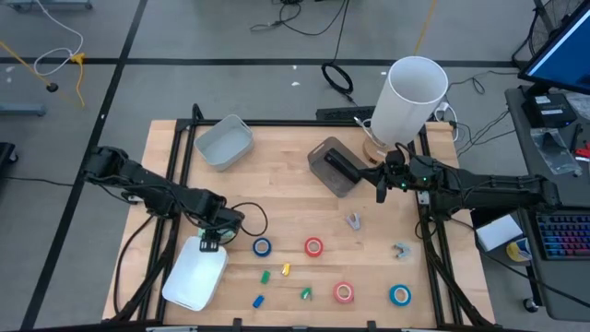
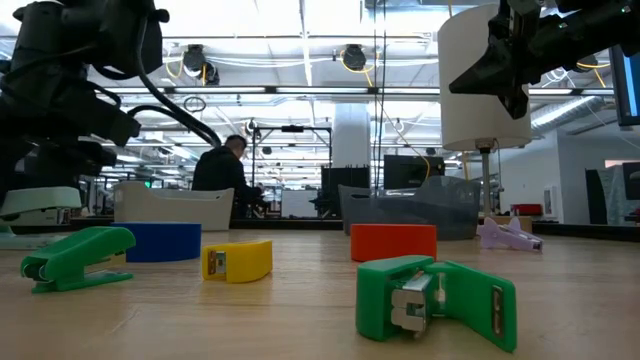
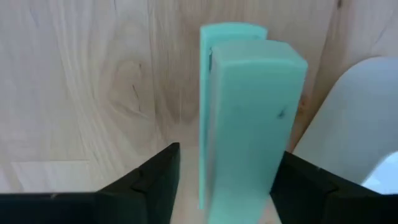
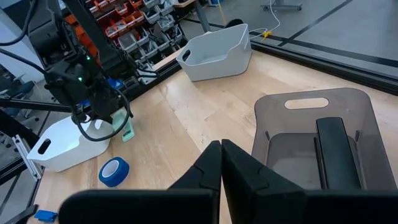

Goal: Pick and place Stapler, Stapler remover, tape
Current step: Put the large green stapler into the black bin

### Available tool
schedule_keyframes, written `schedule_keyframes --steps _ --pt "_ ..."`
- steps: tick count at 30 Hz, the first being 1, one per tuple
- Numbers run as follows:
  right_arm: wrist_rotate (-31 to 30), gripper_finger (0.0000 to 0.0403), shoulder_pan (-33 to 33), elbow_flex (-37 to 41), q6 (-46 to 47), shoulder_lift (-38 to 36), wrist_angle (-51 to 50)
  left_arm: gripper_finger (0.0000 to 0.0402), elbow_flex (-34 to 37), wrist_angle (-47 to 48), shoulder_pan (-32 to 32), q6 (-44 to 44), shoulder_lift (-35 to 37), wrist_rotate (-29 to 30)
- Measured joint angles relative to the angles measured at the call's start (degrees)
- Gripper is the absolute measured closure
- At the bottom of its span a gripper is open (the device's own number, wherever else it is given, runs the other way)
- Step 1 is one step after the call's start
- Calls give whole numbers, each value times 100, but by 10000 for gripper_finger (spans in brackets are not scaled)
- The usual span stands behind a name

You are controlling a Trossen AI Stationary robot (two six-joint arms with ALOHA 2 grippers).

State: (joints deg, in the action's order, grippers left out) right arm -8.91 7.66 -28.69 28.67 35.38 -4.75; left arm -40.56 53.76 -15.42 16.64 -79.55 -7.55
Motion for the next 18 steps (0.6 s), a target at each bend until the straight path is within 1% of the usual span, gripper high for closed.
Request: schedule_keyframes --steps 5,6,12,15,18 --pt "-2 399 0 0 2 0 0 277 0 -3 14 1 0 113" --pt "-2 399 0 0 13 0 0 283 0 -2 40 14 0 149" --pt "-2 399 2 0 22 0 3 283 0 29 368 29 0 345" --pt "-2 399 0 0 23 0 4 283 -56 205 627 49 45 616" --pt "-1 399 0 0 22 0 25 283 -283 493 905 -20 61 915"
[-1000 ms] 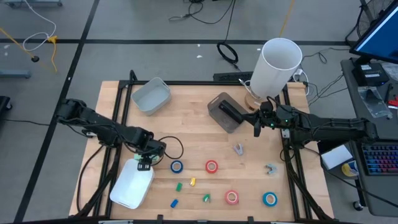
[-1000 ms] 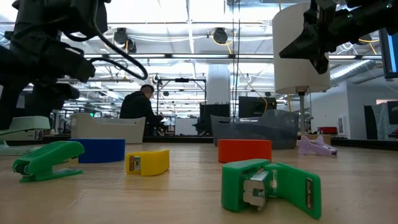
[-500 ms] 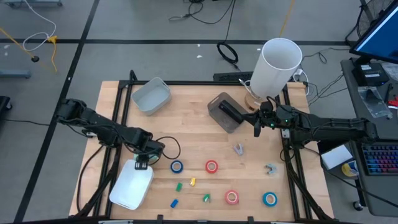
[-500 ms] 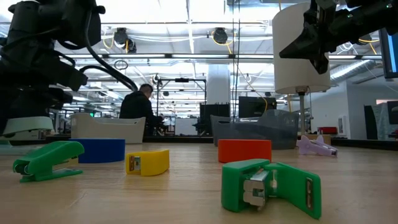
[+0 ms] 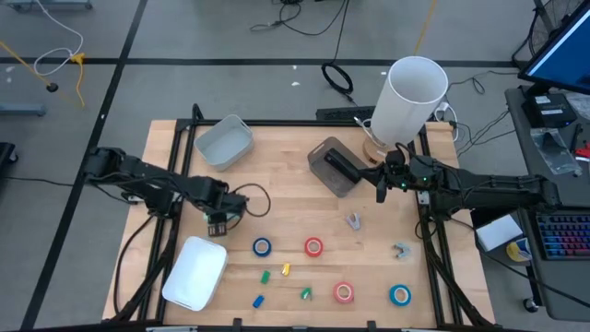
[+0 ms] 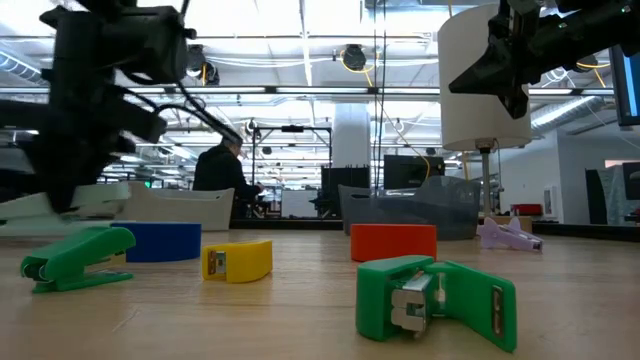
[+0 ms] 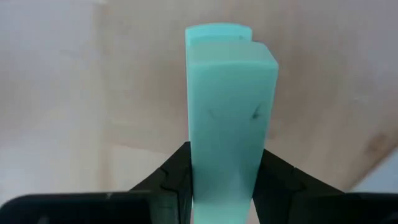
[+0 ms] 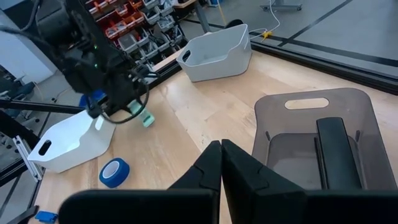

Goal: Pick and place Stapler, Stapler remover, tape
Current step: Put the large green stapler into the black bin

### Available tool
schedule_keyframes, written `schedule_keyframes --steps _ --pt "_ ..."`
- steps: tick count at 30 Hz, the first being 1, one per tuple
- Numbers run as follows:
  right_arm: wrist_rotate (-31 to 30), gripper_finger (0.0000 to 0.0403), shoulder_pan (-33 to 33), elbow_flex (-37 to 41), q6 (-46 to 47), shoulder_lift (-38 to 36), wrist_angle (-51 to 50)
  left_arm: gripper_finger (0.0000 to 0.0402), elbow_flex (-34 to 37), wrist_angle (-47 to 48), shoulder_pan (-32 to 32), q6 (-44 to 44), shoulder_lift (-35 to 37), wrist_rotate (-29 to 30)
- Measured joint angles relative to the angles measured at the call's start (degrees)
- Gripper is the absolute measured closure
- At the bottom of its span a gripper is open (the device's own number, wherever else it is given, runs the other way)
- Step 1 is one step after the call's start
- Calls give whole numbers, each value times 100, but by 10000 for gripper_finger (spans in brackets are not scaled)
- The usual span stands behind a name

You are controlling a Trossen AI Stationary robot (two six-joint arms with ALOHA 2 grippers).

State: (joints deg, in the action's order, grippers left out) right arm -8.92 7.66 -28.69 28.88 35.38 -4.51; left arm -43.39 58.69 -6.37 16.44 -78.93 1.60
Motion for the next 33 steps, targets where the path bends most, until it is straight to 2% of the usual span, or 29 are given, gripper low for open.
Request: schedule_keyframes --steps 3,8,13,20,27,33 --pt "1 399 0 0 -9 -2 6 283 -289 207 275 -255 76 242" --pt "10 399 0 0 -17 0 95 283 -865 117 703 -413 161 321" --pt "17 399 0 2 -203 -2 648 283 -1582 -143 987 -379 153 498" --pt "389 399 0 2 -854 108 1469 283 -2258 -1614 1334 520 151 509" --pt "618 399 -2 2 -1008 509 1841 283 -2307 -3422 1553 1687 149 509" --pt "609 399 -2 2 -1392 1026 2348 283 -2307 -4782 1516 2651 -3 1120"
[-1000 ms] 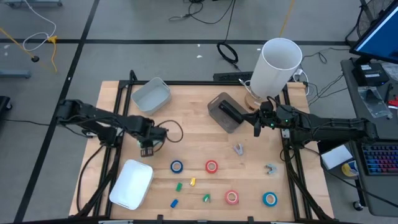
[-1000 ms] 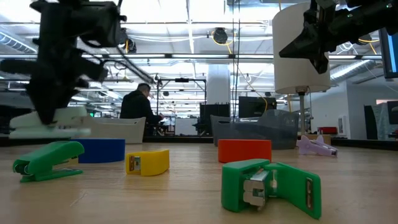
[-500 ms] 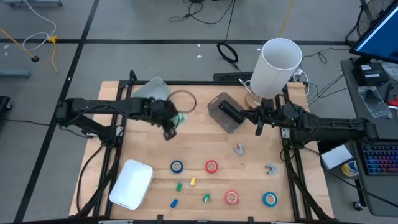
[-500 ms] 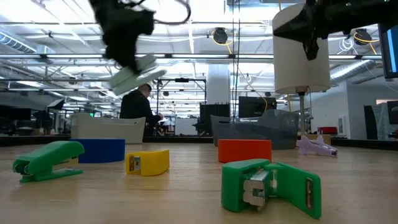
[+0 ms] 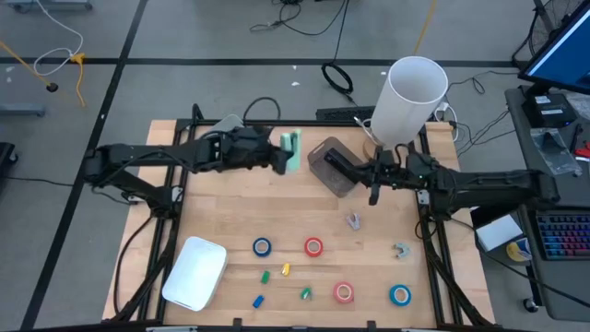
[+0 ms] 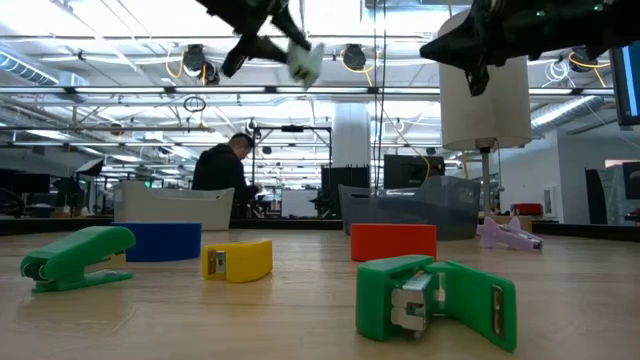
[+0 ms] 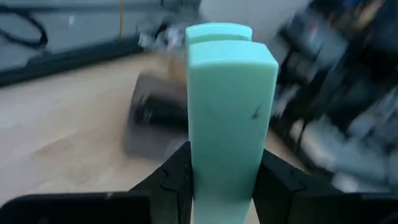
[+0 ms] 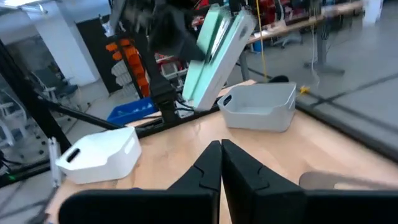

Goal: Pick and place Stapler, Stapler remover, tape
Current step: Put the large green stapler into the black bin

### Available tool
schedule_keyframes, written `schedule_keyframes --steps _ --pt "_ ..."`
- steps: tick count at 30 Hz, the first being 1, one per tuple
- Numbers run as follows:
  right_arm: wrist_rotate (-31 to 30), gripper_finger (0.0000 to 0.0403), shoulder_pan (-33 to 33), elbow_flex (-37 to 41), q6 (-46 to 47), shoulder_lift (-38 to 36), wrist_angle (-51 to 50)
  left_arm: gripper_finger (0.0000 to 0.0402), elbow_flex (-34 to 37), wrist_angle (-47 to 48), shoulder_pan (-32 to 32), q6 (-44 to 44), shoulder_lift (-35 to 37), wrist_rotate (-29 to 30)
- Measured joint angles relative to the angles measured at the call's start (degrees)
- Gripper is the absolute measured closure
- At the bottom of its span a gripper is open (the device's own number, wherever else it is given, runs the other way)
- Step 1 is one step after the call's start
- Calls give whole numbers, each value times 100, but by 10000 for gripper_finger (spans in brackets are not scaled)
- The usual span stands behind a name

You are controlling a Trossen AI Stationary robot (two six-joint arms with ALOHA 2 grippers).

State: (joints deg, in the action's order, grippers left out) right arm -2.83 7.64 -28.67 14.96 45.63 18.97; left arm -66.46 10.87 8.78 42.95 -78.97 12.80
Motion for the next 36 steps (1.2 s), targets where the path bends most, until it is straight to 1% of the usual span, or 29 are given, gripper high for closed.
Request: schedule_keyframes --steps 3,5,7,9,12,14,19,23,26,30,36 --pt "-6 399 0 0 -745 191 311 283 -2 -595 -55 378 -123 474" --pt "-86 398 0 0 -1244 240 443 283 -4 -1154 -74 662 -301 732" --pt "-307 393 0 0 -1616 262 578 283 1 -1520 -80 908 -474 913" --pt "-590 385 0 0 -1937 235 590 283 2 -2123 -80 1098 -717 1056" --pt "-997 365 -2 0 -2460 229 670 283 -5 -2746 -68 1394 -1043 1296" --pt "-1246 348 -2 -11 -2803 229 636 283 -90 -2972 -60 1543 -1260 1547" --pt "-1838 301 -55 -95 -3693 229 609 283 -494 -3076 -42 1786 -1743 2178" --pt "-2557 265 -130 -136 -4301 248 615 283 -957 -3093 -34 1804 -2012 2349" --pt "-2873 240 -205 -168 -4661 337 656 283 -1274 -3040 -34 1757 -2154 2399" --pt "-2894 211 -329 -234 -5101 532 862 283 -1453 -2986 -34 1743 -2213 2438" --pt "-3057 177 -561 -404 -5889 935 1658 283 -1453 -2761 -109 1929 -2218 2690"
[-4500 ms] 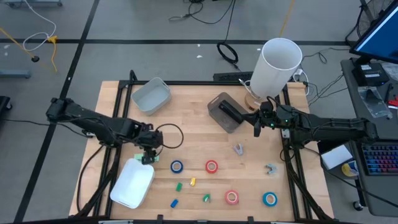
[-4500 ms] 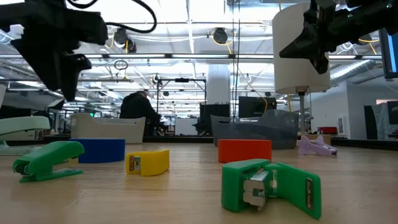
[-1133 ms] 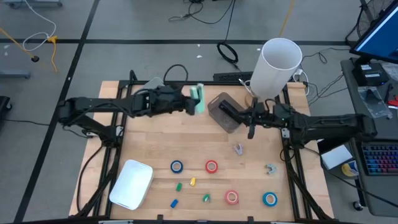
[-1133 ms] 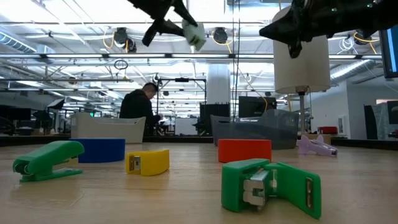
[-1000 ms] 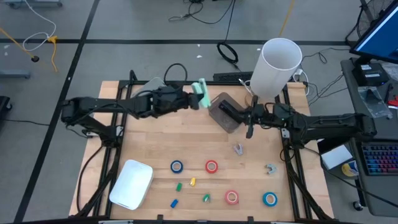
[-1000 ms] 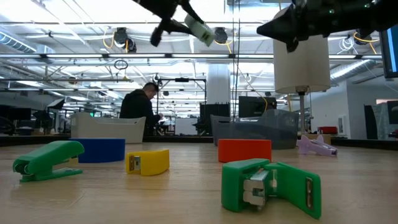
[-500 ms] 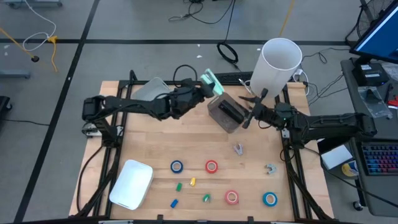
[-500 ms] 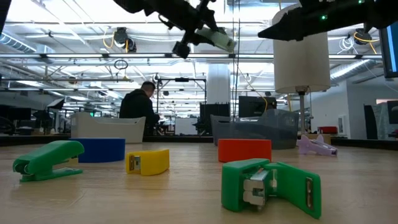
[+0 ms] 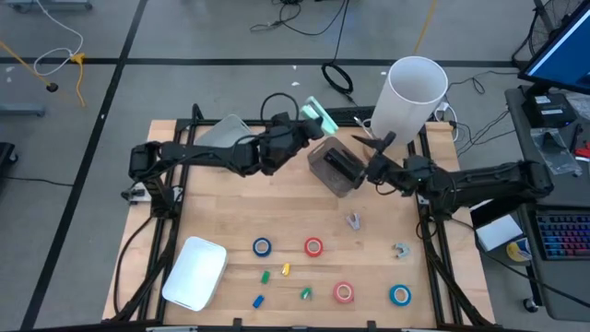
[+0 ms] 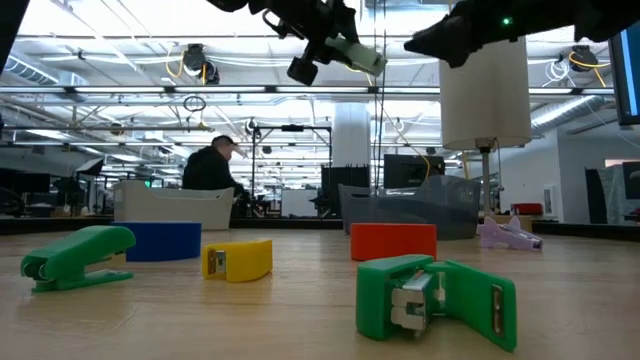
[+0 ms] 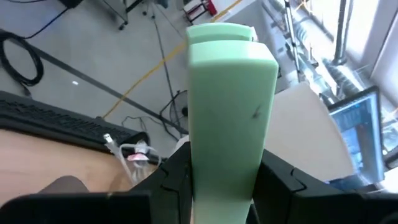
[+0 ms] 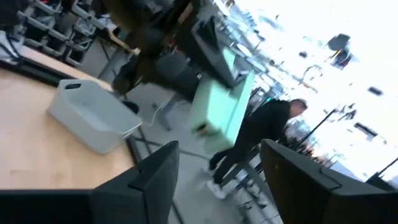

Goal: Pick and place Stapler, Stapler remover, tape
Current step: Put the large green stapler into the black bin

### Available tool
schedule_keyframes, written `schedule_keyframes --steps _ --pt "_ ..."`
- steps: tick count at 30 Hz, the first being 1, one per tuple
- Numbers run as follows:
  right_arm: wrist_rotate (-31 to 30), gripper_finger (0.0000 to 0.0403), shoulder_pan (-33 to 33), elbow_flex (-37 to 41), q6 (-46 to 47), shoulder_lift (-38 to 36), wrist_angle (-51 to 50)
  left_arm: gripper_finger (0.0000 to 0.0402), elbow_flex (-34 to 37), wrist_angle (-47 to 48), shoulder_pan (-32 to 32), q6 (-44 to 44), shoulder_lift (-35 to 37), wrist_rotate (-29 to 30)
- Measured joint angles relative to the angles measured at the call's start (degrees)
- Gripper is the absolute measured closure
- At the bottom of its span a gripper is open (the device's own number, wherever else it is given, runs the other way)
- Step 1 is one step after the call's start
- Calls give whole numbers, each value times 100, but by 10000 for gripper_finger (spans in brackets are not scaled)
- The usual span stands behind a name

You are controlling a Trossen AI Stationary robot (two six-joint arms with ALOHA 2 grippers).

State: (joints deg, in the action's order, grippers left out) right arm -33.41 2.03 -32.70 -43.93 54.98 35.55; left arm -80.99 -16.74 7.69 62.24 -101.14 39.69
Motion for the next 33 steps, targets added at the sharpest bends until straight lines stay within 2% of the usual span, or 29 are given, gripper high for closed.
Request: schedule_keyframes --steps 3,9,16,19,25,33 --pt "-28 164 -64 -242 -319 269 22 283 0 6 -45 150 4 56" --pt "-577 142 -107 -761 -425 991 13 283 0 -82 -168 36 7 417" --pt "-728 121 -101 -1086 783 1196 26 283 0 -93 -344 -467 4 605" --pt "-654 114 -69 -1103 1390 1085 27 283 0 -241 -419 -832 4 687" --pt "56 108 10 -1109 2521 992 -205 283 0 -432 -567 -1311 13 683" --pt "370 111 26 -1106 3033 994 -467 283 0 -477 -741 -1615 13 705"
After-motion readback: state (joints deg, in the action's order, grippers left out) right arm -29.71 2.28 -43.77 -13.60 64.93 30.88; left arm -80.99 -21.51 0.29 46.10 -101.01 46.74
